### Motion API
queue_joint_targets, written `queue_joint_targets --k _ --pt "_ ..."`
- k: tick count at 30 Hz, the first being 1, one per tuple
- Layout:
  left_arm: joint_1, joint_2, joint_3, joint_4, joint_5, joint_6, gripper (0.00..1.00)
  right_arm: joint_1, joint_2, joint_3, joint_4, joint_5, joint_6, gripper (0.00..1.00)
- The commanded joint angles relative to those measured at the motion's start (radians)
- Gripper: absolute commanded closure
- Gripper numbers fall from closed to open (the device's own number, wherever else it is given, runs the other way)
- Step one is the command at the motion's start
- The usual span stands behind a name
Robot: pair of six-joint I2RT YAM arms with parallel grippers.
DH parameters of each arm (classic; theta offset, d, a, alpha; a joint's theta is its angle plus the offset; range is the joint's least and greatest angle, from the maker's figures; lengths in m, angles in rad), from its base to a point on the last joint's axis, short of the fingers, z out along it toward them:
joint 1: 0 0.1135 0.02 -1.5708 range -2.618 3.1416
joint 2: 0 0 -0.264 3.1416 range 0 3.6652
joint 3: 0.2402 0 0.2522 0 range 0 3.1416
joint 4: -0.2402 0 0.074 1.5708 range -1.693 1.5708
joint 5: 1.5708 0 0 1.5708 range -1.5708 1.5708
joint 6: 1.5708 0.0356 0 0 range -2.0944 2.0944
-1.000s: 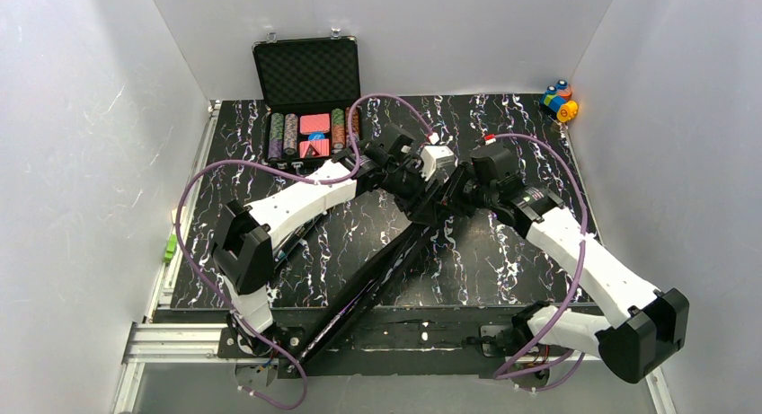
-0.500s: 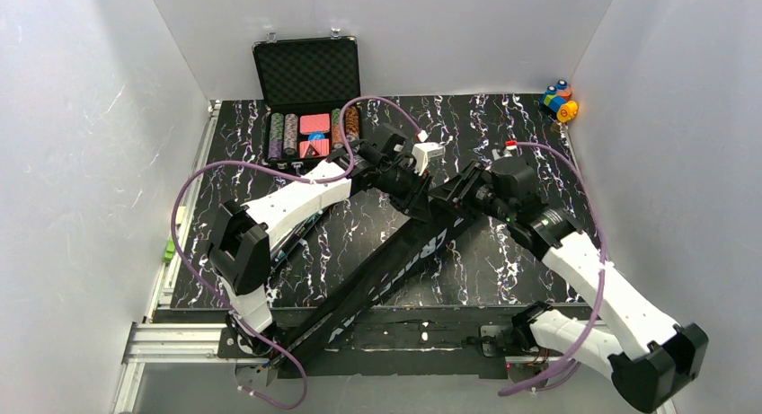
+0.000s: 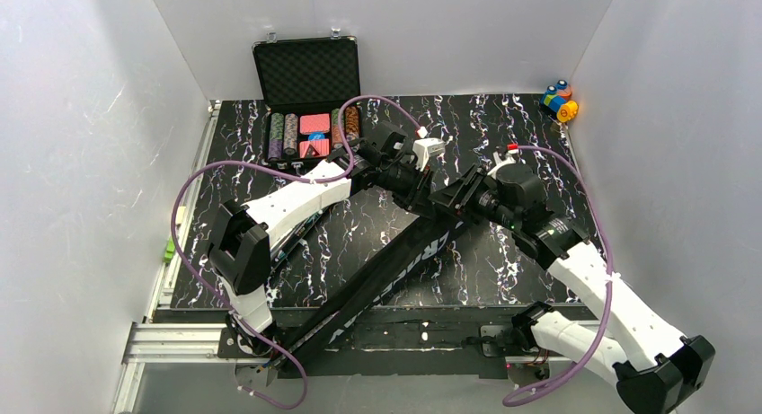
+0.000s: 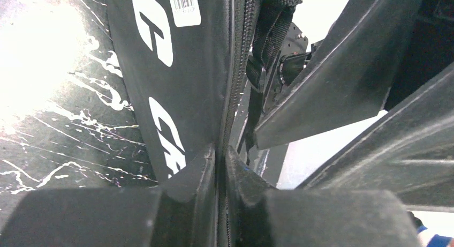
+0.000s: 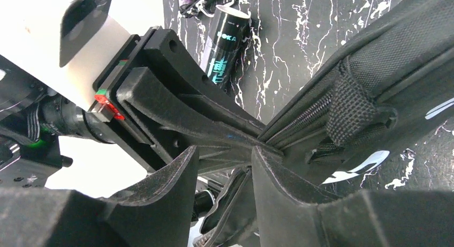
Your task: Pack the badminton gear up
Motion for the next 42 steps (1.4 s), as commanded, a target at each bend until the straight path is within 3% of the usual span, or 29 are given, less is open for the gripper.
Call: queue_joint_targets --k 1,4,11,24,33,42 --pt "0.004 -0.068 0.027 0.018 0.014 0.006 0.94 0.004 -0.045 -0.002 0.011 0.002 -0.044 0.51" --pt "0.004 -0.059 0.033 0.02 0.015 0.005 1.0 0.01 -0.076 -0.048 0.053 -0.044 -0.063 0.52" --pt "0.006 -0.051 0.06 0.009 0.027 -0.005 1.0 0.045 -0.154 -0.214 0.279 -0.189 -0.104 0.53" --pt "0.036 -0.044 0.1 0.03 0.159 -0.102 1.0 0.072 -0.06 -0.259 0.406 -0.136 -0.184 0.49" --pt "0.055 -0.058 0.052 0.12 0.255 -0.212 1.0 0.073 -0.136 -0.312 0.422 -0.108 -0.231 0.48" --pt "0.056 -0.063 0.03 0.177 0.313 -0.275 1.0 0.072 -0.13 -0.361 0.564 -0.143 -0.222 0.52"
